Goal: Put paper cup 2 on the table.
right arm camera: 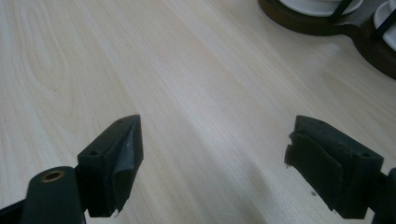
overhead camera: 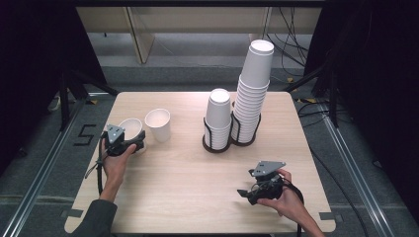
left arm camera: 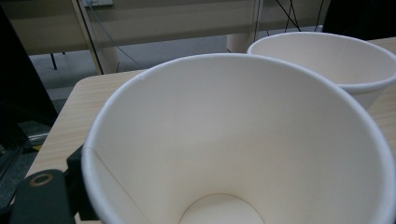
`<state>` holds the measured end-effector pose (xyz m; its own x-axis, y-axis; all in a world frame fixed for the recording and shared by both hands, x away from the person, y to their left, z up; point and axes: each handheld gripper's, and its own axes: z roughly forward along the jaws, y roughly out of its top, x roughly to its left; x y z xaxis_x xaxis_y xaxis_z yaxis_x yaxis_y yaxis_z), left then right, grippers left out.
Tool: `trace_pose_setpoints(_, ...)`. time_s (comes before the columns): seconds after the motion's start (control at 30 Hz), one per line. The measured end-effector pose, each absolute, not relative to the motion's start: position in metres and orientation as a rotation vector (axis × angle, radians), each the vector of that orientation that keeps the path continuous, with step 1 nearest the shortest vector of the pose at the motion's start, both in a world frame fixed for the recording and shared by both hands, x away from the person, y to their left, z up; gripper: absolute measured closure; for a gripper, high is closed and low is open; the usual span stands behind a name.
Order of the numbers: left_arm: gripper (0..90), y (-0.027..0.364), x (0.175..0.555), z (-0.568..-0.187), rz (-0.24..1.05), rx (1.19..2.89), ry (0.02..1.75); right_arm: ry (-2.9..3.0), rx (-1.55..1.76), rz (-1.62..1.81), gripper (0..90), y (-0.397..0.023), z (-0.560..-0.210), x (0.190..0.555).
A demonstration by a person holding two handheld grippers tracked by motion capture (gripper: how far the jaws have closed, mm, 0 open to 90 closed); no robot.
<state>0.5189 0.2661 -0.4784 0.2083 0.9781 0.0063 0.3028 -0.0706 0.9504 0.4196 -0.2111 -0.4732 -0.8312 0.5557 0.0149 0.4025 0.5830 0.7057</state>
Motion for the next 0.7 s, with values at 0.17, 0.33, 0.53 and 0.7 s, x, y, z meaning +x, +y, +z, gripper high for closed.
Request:
trace_pose_setpoints(0.17,14.1,0.264,0.524,-0.479,0.921,1.56,1.248,2.612,0.796,1.075,18.4,-0.213,-0.474,0.418)
trace_pose_setpoints(0.33,14.0,0.262,0.527,-0.48,0.92,1.556,1.248,2.609,0.809,1.072,18.4,-0.212,-0.474,0.417)
trace_pose_setpoints(0.53,14.0,0.263,0.529,-0.479,0.925,1.558,1.254,2.611,0.786,1.068,18.4,-0.21,-0.474,0.419)
trace_pose_setpoints(0.7,13.9,0.265,0.532,-0.479,0.918,1.547,1.267,2.613,0.794,1.077,18.4,-0.209,-0.475,0.421)
